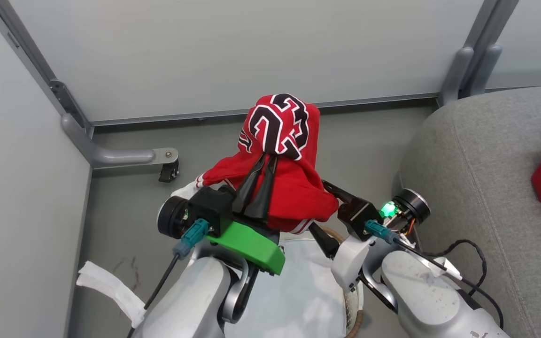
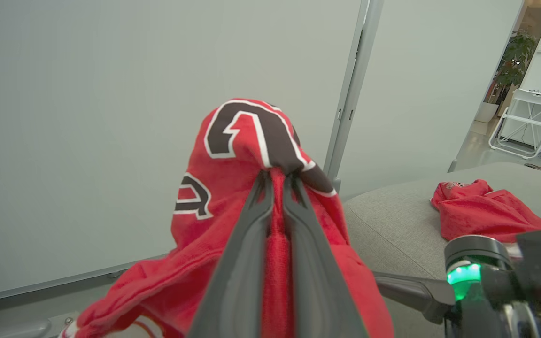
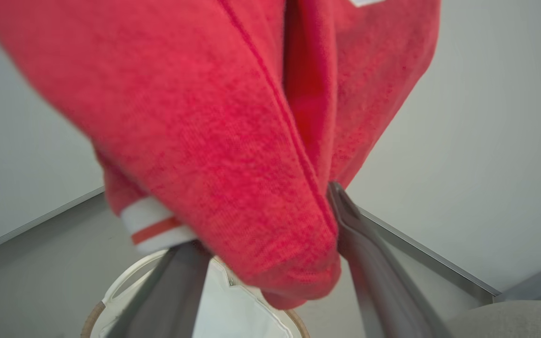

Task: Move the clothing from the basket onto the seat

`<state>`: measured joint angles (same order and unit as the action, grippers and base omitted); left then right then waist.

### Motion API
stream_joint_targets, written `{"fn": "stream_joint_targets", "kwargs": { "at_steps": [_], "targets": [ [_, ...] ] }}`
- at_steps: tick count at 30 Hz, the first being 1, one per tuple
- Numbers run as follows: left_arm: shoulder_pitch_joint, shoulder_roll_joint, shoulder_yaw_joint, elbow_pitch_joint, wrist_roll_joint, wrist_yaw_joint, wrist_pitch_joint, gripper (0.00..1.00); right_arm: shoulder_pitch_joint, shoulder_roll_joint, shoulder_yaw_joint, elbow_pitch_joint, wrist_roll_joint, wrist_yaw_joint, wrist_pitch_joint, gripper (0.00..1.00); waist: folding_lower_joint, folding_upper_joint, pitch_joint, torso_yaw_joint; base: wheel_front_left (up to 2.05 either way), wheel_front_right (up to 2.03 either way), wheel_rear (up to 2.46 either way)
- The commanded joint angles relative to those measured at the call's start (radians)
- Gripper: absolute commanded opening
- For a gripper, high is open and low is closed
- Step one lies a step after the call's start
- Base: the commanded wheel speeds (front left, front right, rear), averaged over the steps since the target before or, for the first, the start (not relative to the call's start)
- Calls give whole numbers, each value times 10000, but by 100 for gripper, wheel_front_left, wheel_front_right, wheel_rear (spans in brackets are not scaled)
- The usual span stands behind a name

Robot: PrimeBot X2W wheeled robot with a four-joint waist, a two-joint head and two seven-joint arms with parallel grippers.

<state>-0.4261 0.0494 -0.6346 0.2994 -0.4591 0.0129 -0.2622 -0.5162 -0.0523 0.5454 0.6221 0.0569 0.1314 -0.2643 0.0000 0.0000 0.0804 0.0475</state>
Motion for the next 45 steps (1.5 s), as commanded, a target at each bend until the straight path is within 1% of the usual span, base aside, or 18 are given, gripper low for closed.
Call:
{"fn": "stream_joint_targets", "kwargs": {
  "at_steps": [1,2,3,4,9,15,16,17,19,24,28,38,45],
  "targets": [
    [-145,24,-105,-22,-100,54,-38,0,-115,-20,-53,197,113,-14,0,100,0,0,57,151,0,0,0],
    [-187,22,-206,-33,-136,59,-38,0,-151,-9,-38,275,252,-14,1,92,0,0,70,207,0,0,0],
    [-212,22,-277,-34,-156,71,-38,0,-165,6,2,279,412,-14,1,40,0,0,75,249,0,0,0],
    [-222,22,-345,-24,-169,91,-38,0,-187,7,85,274,575,-14,1,0,0,0,85,287,0,0,0],
    [-250,22,-493,43,-233,167,-38,0,-204,-14,195,194,1183,-14,1,0,0,0,140,346,0,0,0],
    [-208,22,-427,167,-326,234,-38,0,-104,-7,144,53,1403,-14,0,0,0,0,190,194,0,0,0],
    [-214,22,-374,171,-337,248,-37,36,-83,-7,134,-20,1426,-14,0,0,0,0,204,137,0,0,0],
    [-210,22,-347,218,-338,264,-35,100,-54,-6,119,-107,1457,-14,0,0,0,0,216,78,0,0,0],
    [-217,22,-276,324,-243,295,-24,100,45,-11,5,-298,1529,-14,0,0,0,0,233,-83,0,0,0],
    [-135,24,98,760,156,354,-24,100,432,-10,-314,-852,1753,-14,0,0,0,0,270,-889,0,0,0],
    [54,25,517,1142,464,300,-24,100,801,-7,-626,-1262,1905,-14,0,0,0,0,304,-1828,0,0,0],
    [496,27,1444,1602,1226,-159,-24,100,1663,-10,-1358,-2253,2082,-14,-2,0,0,0,381,-4440,0,0,0],
    [775,33,1773,1514,1442,-430,-24,100,2087,-15,-1955,-2761,2143,-14,0,0,0,0,322,-5775,0,0,0]
  ]
}}
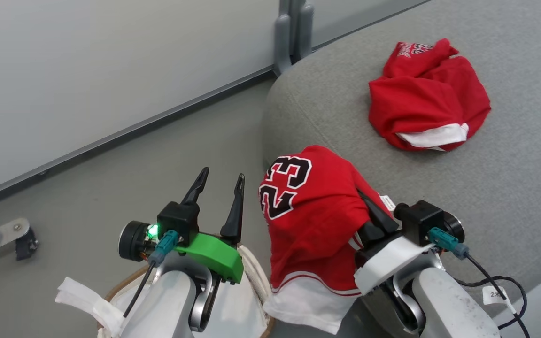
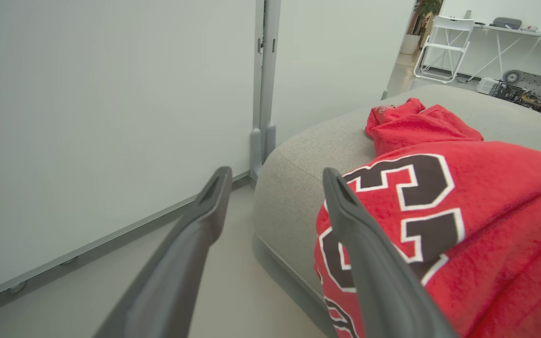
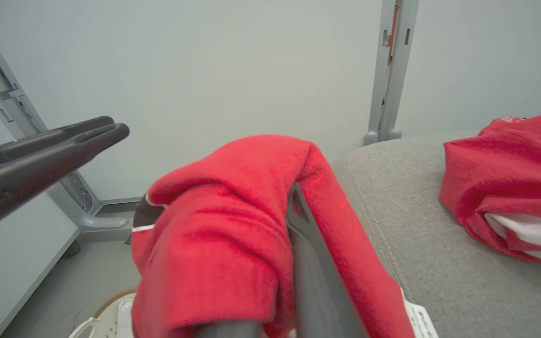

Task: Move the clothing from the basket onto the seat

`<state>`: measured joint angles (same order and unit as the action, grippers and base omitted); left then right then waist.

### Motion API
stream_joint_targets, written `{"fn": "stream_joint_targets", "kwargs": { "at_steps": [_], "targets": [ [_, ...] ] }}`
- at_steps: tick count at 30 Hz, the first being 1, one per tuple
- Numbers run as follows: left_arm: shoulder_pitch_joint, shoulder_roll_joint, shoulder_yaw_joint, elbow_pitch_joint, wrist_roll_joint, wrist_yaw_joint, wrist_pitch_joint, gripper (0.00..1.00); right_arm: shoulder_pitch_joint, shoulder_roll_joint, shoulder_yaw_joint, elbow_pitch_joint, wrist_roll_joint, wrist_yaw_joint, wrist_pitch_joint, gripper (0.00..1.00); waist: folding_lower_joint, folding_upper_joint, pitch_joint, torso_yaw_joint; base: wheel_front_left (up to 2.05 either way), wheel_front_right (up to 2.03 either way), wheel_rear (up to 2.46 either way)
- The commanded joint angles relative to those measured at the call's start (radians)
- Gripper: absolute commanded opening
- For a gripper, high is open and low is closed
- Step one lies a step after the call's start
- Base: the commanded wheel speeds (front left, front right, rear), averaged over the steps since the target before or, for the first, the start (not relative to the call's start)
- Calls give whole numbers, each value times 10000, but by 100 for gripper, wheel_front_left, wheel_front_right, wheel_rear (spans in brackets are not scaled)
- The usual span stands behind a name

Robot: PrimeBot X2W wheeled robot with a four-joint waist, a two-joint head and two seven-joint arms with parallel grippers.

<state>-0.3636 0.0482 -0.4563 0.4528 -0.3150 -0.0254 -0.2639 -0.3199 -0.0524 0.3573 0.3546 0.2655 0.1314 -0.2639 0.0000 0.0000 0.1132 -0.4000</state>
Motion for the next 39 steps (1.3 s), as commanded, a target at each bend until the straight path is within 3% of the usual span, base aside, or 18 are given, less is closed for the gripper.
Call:
{"fn": "stream_joint_targets", "kwargs": {
  "at_steps": [1,11,18,23,28,35,39],
  "targets": [
    [132,41,-69,-45,1,-108,-7,100,162,-27,-227,-183,34,-14,-5,0,0,0,28,-1347,0,0,0],
    [-483,55,-977,177,-325,-497,-7,100,76,-461,-1997,-1672,-392,-13,-5,0,0,0,438,-1576,0,0,0],
    [-781,51,-1275,238,-220,-473,-7,100,-2156,-2282,-2470,-2137,-782,-14,-10,0,0,0,961,-1574,0,0,0],
    [-946,54,-1105,238,162,-481,-7,100,-4469,-3727,-2353,-1357,-1050,-14,-8,0,0,0,1592,-1545,0,0,0],
    [-1269,52,-1164,111,511,-588,-7,100,-6221,-4534,-2594,33,-1092,-14,-2,0,0,0,2403,-1074,0,0,0],
    [-2041,52,-1734,98,667,-757,-7,100,-7132,-4735,-3648,1523,-1725,-14,-4,0,0,0,3638,-106,0,0,0],
    [-2414,51,-1985,84,652,-789,-7,100,-7098,-4446,-4269,2186,-1934,-14,-4,0,0,0,4227,368,0,0,0]
  ]
}}
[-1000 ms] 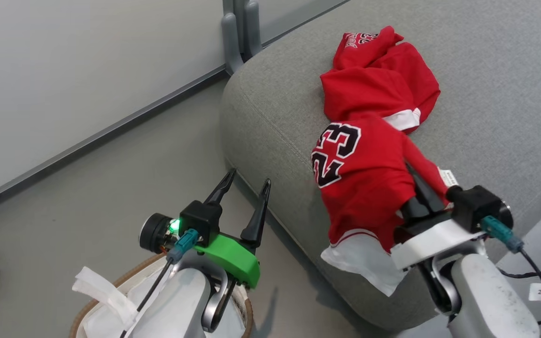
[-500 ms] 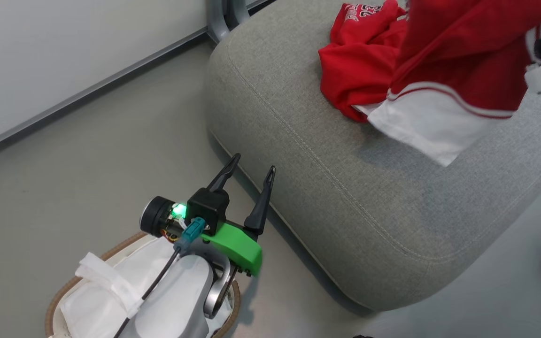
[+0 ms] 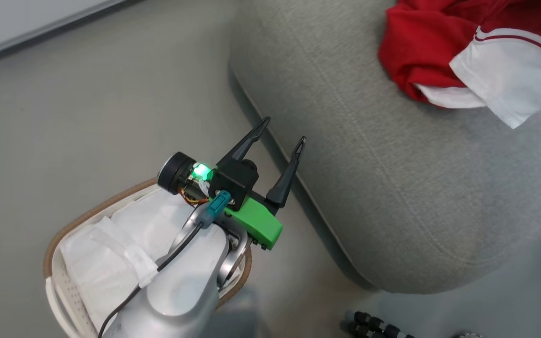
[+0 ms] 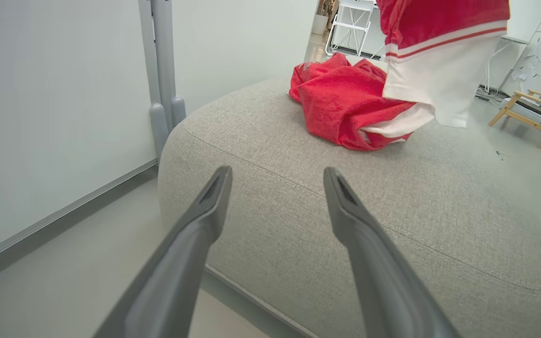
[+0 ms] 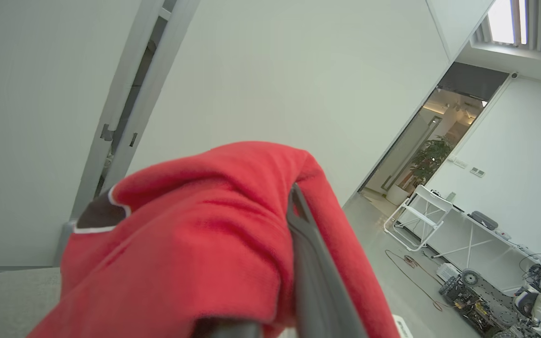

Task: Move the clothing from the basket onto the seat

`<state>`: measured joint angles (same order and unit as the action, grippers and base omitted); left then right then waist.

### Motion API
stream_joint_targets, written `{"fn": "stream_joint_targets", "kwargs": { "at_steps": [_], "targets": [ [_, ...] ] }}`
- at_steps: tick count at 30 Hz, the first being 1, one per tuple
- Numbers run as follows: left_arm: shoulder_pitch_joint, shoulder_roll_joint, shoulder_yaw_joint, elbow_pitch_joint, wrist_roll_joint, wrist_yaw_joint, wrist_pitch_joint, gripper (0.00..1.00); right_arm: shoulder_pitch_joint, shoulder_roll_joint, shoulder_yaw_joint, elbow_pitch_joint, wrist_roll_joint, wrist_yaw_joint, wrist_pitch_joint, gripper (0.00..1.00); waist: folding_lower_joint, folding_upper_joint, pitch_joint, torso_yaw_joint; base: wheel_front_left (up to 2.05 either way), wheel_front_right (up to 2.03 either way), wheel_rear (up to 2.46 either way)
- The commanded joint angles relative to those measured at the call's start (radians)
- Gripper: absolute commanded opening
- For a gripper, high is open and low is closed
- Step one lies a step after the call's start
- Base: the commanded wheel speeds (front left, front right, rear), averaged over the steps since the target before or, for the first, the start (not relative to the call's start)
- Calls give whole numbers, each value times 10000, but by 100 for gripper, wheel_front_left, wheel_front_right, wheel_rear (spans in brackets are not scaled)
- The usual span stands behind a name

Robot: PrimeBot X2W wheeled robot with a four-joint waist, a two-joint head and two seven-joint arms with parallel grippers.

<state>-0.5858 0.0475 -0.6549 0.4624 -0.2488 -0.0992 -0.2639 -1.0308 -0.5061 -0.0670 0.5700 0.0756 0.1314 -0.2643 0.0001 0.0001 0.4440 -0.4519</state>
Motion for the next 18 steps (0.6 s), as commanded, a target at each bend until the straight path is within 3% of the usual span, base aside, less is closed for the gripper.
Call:
{"fn": "stream_joint_targets", "kwargs": {
  "at_steps": [1,10,11,12,13,14,18],
  "targets": [
    [-244,58,-34,-10,-19,-28,-7,100,89,186,-156,187,-75,-14,2,0,-1,-1,1018,962,0,0,0],
    [-529,54,-388,18,-47,-56,-7,100,1268,1169,-1183,1599,-579,-14,2,0,-1,-1,1484,1357,0,0,0],
    [-533,51,-420,5,-62,-63,-7,100,1402,1234,-1245,1747,-644,-14,2,5,-1,-1,1443,1353,0,0,0],
    [-522,52,-434,3,-98,-64,-7,100,1609,1320,-1353,1911,-681,-14,0,38,-1,-1,1373,1333,0,0,0],
    [-504,51,-451,0,-116,-64,-7,100,1778,1386,-1463,1990,-662,-14,0,83,-1,-1,1303,1310,0,0,0],
    [-468,49,-462,14,-159,-68,-7,100,2000,1476,-1557,2085,-644,-14,0,100,-1,-1,1186,1275,0,0,0],
    [-227,51,-423,57,-326,-36,-7,100,2886,1721,-1797,2026,-530,-14,2,100,-1,-1,654,1102,0,0,0]
  ]
}}
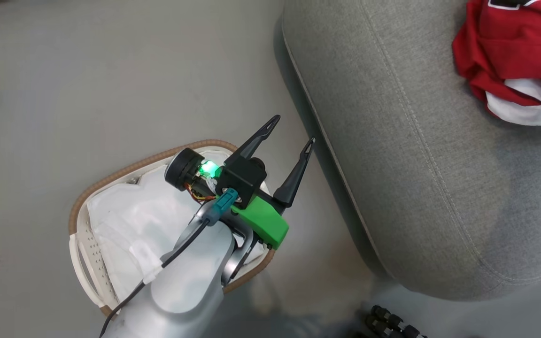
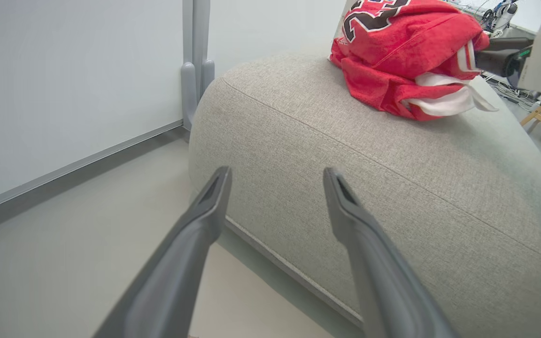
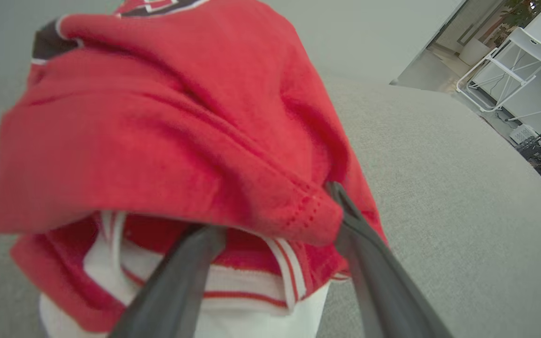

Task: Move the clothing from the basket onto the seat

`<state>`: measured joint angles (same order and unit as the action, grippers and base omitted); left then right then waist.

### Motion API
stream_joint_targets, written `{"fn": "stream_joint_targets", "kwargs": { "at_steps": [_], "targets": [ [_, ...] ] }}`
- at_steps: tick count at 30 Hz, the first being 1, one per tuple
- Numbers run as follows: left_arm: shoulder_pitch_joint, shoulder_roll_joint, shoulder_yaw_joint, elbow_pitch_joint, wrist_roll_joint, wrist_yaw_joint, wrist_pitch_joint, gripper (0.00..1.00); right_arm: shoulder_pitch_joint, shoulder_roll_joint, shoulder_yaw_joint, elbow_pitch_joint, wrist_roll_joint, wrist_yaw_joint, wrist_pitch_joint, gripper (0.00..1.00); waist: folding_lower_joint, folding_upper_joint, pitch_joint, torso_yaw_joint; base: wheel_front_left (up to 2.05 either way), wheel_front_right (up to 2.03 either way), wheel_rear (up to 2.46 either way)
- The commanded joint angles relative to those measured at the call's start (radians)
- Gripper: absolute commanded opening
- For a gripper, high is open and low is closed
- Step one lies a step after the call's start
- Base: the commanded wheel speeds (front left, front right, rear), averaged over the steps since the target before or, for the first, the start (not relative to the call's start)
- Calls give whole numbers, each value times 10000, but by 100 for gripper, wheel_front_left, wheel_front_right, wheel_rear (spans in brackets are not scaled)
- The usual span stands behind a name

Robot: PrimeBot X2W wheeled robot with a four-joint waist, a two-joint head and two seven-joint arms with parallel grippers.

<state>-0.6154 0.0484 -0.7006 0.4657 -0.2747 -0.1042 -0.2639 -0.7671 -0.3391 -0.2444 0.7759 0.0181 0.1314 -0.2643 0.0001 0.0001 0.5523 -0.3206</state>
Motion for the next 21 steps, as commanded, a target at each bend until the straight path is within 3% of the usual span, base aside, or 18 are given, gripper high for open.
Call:
{"fn": "stream_joint_targets", "kwargs": {
  "at_steps": [1,12,21],
  "targets": [
    [171,40,42,22,-108,36,-7,100,522,67,-101,-130,134,-14,0,100,-1,-1,-603,-257,0,0,0],
    [1193,41,432,-134,-514,233,-7,100,2600,294,-187,-1696,469,-14,0,100,-1,-1,-2413,-420,0,0,0],
    [2004,44,940,-181,-606,512,-7,100,3343,854,522,-3115,1212,-14,0,100,-1,-1,-3396,189,0,0,0]
  ]
}}
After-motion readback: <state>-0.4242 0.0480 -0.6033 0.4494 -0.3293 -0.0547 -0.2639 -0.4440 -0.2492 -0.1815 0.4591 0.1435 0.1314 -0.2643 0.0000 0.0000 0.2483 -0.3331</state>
